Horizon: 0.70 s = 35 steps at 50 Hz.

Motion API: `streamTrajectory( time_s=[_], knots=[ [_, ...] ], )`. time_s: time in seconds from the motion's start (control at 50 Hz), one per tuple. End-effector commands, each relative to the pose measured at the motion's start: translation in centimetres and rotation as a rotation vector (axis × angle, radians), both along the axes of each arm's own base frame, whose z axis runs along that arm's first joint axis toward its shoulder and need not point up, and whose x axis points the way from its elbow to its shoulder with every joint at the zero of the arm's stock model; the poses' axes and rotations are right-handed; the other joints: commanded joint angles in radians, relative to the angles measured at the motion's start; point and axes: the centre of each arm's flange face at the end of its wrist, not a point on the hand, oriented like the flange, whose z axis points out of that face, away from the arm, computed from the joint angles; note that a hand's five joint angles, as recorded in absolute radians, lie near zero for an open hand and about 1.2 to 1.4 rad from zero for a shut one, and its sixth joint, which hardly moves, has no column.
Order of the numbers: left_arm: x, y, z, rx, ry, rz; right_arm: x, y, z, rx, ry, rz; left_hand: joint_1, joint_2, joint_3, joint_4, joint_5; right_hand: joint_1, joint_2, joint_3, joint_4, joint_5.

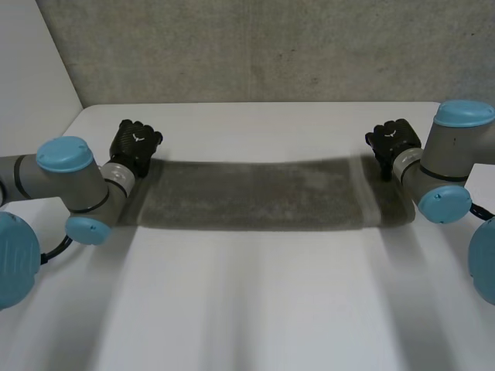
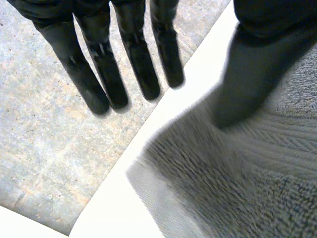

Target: Fold the towel.

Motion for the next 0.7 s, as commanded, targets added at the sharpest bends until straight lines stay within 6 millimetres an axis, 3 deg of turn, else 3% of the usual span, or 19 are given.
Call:
streamTrajectory(
  time_s=[0.02,0.08,0.1,0.12,0.14,0.16,0.28,0.32,0.44,0.58,0.62,0.7],
  knots=[
    [0.0,0.6,0.7,0.007,0.003,0.072,0.2,1.1,-0.4,0.041,0.013,-0.035,-0.603,-0.639,-0.639,-0.61,-0.81,-0.293,-0.282,-0.32,-0.329,-0.284],
    [0.7,1.3,2.9,0.003,0.023,0.116,0.2,3.3,2.7,0.042,-0.009,-0.027,-0.603,-0.639,-0.639,-0.61,-0.81,-0.293,-0.282,-0.32,-0.329,-0.284],
    [1.3,2.0,4.0,0.01,0.043,0.135,0.2,3.4,2.7,0.042,-0.009,-0.027,-0.603,-0.639,-0.639,-0.61,-0.81,-0.293,-0.282,-0.32,-0.329,-0.284],
    [1.3,2.0,4.0,0.01,0.043,0.135,-0.1,4.2,3.9,0.042,-0.03,-0.032,-0.603,-0.639,-0.639,-0.61,-0.81,-0.293,-0.282,-0.32,-0.329,-0.284],
    [1.7,2.6,4.8,0.017,0.064,0.143,-0.1,4.2,3.9,0.042,-0.03,-0.032,-0.603,-0.639,-0.639,-0.61,-0.81,-0.293,-0.282,-0.32,-0.329,-0.284],
    [2.2,3.5,5.7,0.032,0.097,0.15,-0.4,5.1,5.3,0.028,-0.054,-0.036,-0.603,-0.639,-0.639,-0.61,-0.81,-0.293,-0.282,-0.32,-0.329,-0.284],
    [3.9,6.5,8.0,0.085,0.229,0.171,-1.1,9.2,7.0,0.039,-0.08,-0.007,-0.603,-0.639,-0.639,-0.61,-0.81,-0.293,-0.282,-0.32,-0.329,-0.284],
    [4.6,8.7,8.6,0.133,0.318,0.178,-1.3,10.2,6.9,0.058,-0.078,0.004,-0.603,-0.639,-0.639,-0.61,-0.81,-0.293,-0.282,-0.32,-0.329,-0.284],
    [5.0,11.4,8.1,0.217,0.426,0.189,-1.9,12.6,4.6,0.157,-0.061,0.026,-0.594,-0.63,-0.63,-0.601,-0.802,-0.293,-0.282,-0.32,-0.329,-0.284],
    [5.4,13.2,7.0,0.289,0.521,0.204,-3.3,12.1,2.7,0.17,-0.069,0.001,-0.6,-0.636,-0.636,-0.607,-0.807,-0.215,-0.205,-0.242,-0.251,-0.206],
    [5.4,13.2,6.8,0.29,0.526,0.204,-3.4,11.3,1.4,0.152,-0.079,0.011,-0.6,-0.636,-0.636,-0.607,-0.807,-0.043,-0.033,-0.07,-0.079,-0.034],
    [5.3,13.4,6.4,0.288,0.526,0.202,-3.8,10.5,0.0,0.156,-0.084,0.007,-0.603,-0.639,-0.639,-0.61,-0.81,0.087,0.097,0.06,0.051,0.096]
  ],
)
